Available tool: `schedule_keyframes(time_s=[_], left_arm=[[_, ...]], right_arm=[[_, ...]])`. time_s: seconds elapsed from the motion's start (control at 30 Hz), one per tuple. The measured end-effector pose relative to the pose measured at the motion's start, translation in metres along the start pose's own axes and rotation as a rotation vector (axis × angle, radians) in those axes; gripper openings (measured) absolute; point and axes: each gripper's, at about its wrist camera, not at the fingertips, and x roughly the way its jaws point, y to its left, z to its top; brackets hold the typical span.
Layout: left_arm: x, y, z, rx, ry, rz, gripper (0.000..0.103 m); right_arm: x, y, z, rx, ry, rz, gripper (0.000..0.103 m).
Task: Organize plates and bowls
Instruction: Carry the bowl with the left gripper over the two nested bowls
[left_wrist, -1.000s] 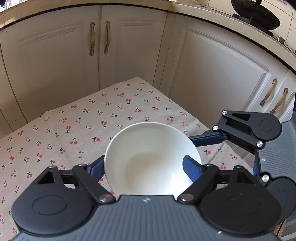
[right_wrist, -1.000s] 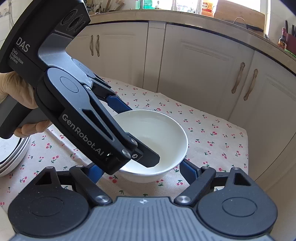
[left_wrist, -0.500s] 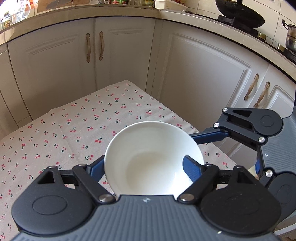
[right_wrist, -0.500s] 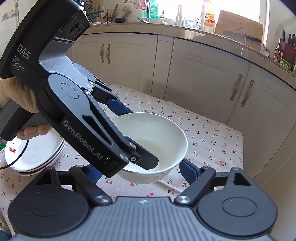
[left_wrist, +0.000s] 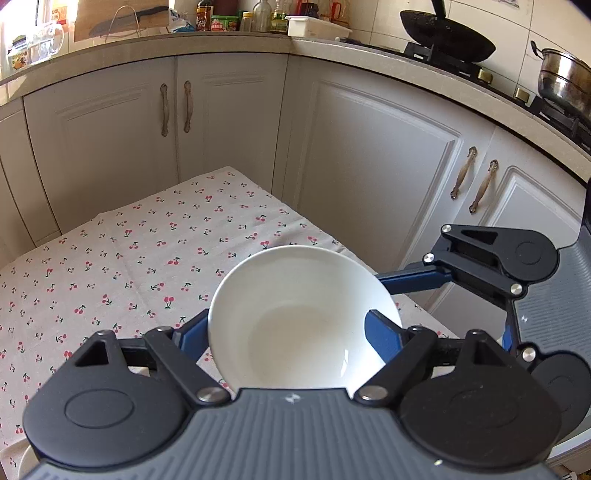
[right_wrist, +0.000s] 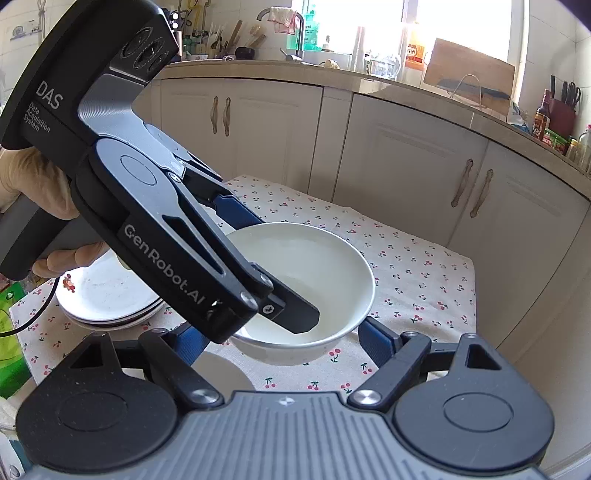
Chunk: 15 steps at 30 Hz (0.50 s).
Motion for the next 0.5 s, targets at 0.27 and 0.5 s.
schedule_keyframes(time_s=[0.27,0.5], left_arm=[[-0.023,-0.021,-0.014,0.016,-0.015,-0.006,0.086],[-0.031,-0.029,-0.032,-0.004,-0.014,-0.005,0.086]], right_arm=[[-0.022,0.020,-0.013,0.009,0.000,-0.007,0.089],[-0.037,0.039,-0.021,-0.018,-0.013,-0.014,0.089]])
